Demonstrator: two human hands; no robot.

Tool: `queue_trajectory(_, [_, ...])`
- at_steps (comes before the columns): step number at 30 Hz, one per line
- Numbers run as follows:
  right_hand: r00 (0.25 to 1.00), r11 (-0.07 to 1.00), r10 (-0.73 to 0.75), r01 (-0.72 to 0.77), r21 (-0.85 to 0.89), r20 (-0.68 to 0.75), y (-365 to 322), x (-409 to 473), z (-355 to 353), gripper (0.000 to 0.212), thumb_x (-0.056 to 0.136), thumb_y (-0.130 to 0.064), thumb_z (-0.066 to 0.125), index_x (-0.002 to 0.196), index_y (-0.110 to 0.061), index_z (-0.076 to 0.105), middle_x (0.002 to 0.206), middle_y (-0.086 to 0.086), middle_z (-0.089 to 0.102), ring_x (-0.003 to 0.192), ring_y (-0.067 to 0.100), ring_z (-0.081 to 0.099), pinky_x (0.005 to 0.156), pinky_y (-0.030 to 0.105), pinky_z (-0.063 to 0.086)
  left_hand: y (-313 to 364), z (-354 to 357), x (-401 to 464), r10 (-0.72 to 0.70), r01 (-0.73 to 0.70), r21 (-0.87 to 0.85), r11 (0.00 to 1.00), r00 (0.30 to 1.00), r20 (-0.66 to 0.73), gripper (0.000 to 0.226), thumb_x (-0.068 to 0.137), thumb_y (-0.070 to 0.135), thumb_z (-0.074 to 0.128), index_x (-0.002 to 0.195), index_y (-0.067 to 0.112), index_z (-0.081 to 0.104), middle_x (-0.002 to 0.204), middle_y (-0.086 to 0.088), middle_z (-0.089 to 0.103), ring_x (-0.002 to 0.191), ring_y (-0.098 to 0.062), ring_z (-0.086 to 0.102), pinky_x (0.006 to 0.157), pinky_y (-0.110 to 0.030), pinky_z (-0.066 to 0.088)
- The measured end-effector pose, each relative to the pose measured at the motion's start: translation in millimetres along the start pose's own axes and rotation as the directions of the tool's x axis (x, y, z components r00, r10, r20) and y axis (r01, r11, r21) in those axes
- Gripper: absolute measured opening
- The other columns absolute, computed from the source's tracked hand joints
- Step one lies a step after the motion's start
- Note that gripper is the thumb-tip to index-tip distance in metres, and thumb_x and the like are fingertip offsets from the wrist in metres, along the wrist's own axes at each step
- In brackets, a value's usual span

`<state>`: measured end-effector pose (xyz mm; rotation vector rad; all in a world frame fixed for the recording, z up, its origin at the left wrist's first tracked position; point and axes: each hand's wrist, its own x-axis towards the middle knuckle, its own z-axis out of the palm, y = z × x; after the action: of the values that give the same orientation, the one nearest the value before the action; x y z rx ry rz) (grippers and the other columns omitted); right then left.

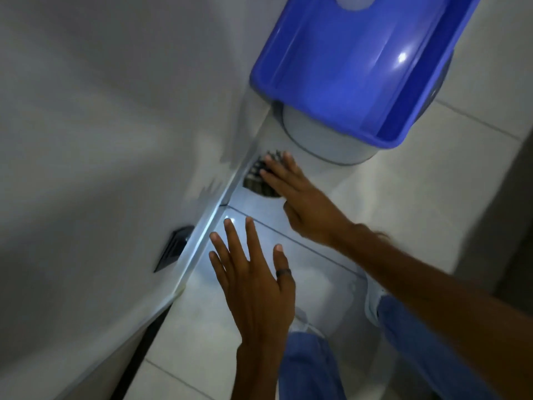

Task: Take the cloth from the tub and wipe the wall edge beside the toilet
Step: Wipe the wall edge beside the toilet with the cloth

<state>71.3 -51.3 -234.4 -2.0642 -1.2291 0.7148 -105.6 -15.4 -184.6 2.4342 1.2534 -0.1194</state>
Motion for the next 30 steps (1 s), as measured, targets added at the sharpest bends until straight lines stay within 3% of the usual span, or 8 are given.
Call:
queue_trajectory(4, [0.990, 0.977, 0.131, -0.139, 0.164, 0.060, 26.2, -31.1, 108.9, 0.070, 0.094, 0.015, 0.043, 0.158, -0.009, 0.026, 0.171, 0.006, 0.007, 0.160, 0.030, -0.006, 0.128, 0.055, 0.021, -32.5, 32.5, -2.5, 0.009, -0.006, 0.046, 0.999, 0.998, -0.056, 0.074, 0.109, 0.047, 0.048, 0.173, 0.016, 0.029, 0.182, -0.013, 0.011, 0.168, -0.036, -0.001, 0.136, -0.060, 0.011])
queue_trajectory(8, [0.972, 0.929, 0.236, -0.226, 0.292, 0.001, 64.0, -18.3, 166.3, 0.067, 0.099, 0.011, 0.040, 0.160, -0.012, 0.024, 0.171, -0.002, 0.002, 0.160, 0.028, -0.005, 0.126, 0.056, 0.028, -65.9, 54.0, 37.8, 0.250, -0.233, 0.245, 0.941, 0.967, -0.041, 0.076, 0.110, 0.055, 0.039, 0.174, 0.023, 0.012, 0.182, -0.014, 0.002, 0.166, -0.035, -0.009, 0.136, -0.061, 0.003])
queue_trajectory(12, [0.821, 0.730, 0.544, -0.360, 0.582, -0.174, 94.3, 42.1, 191.7, 0.071, 0.097, 0.013, 0.039, 0.160, -0.017, 0.025, 0.172, 0.011, 0.008, 0.160, 0.034, 0.012, 0.126, 0.040, 0.030, -85.8, 61.0, 111.7, 0.442, -0.305, 0.584, 0.752, 0.891, -0.103, 0.078, 0.112, 0.062, 0.031, 0.177, 0.023, 0.015, 0.181, -0.020, 0.008, 0.167, -0.044, 0.003, 0.129, -0.058, -0.012])
queue_trajectory(19, [0.715, 0.677, 0.555, -0.091, 0.730, -0.425, 154.5, 123.0, 223.1, 0.066, 0.093, 0.015, 0.038, 0.156, -0.005, 0.033, 0.167, 0.012, 0.027, 0.156, 0.028, 0.025, 0.129, 0.032, 0.024, -114.3, 81.8, 186.1, 0.608, -0.268, 0.824, 0.499, 0.786, -0.112, 0.082, 0.109, 0.052, 0.044, 0.177, 0.022, 0.011, 0.182, -0.017, 0.003, 0.163, -0.040, -0.004, 0.120, -0.045, -0.039])
queue_trajectory(21, [0.708, 0.662, 0.540, -0.023, 0.749, -0.455, 159.5, 143.6, 224.6, 0.066, 0.091, 0.015, 0.039, 0.155, -0.001, 0.034, 0.166, 0.017, 0.029, 0.156, 0.029, 0.026, 0.128, 0.025, 0.020, -117.0, 86.8, 197.1, 0.644, -0.260, 0.863, 0.433, 0.760, -0.093, 0.080, 0.110, 0.052, 0.041, 0.177, 0.021, 0.011, 0.183, -0.016, 0.003, 0.162, -0.037, -0.005, 0.122, -0.048, -0.037])
queue_trajectory(24, [0.687, 0.566, 0.567, 0.075, 0.821, -0.454, 158.6, 181.0, 211.9, 0.064, 0.091, 0.016, 0.040, 0.153, 0.003, 0.034, 0.165, 0.022, 0.031, 0.155, 0.035, 0.027, 0.128, 0.044, 0.023, -110.3, 93.2, 206.2, 0.663, -0.278, 0.873, 0.401, 0.746, -0.067, 0.080, 0.109, 0.051, 0.044, 0.177, 0.021, 0.014, 0.183, -0.012, 0.001, 0.164, -0.038, -0.003, 0.125, -0.056, -0.022])
queue_trajectory(27, [0.661, 0.481, 0.628, 0.085, 0.873, -0.411, 148.5, 212.9, 200.3, 0.058, 0.104, -0.004, 0.043, 0.158, -0.003, 0.025, 0.169, 0.019, 0.023, 0.158, 0.033, 0.021, 0.127, 0.051, 0.023, -111.7, 90.8, 205.8, 0.660, -0.291, 0.876, 0.384, 0.750, -0.041, 0.079, 0.109, 0.049, 0.044, 0.177, 0.022, 0.014, 0.184, -0.010, -0.002, 0.166, -0.033, -0.014, 0.126, -0.053, -0.029])
queue_trajectory(30, [0.654, 0.550, 0.643, -0.032, 0.835, -0.399, 129.2, 213.5, 224.7, 0.069, 0.105, -0.035, 0.037, 0.161, -0.004, 0.010, 0.172, 0.017, 0.007, 0.161, 0.030, 0.004, 0.131, 0.052, 0.009, -120.2, 82.2, 199.8, 0.662, -0.271, 0.894, 0.358, 0.749, -0.038, 0.076, 0.108, 0.050, 0.040, 0.177, 0.024, 0.018, 0.184, -0.007, 0.002, 0.162, -0.023, -0.032, 0.125, -0.048, -0.033])
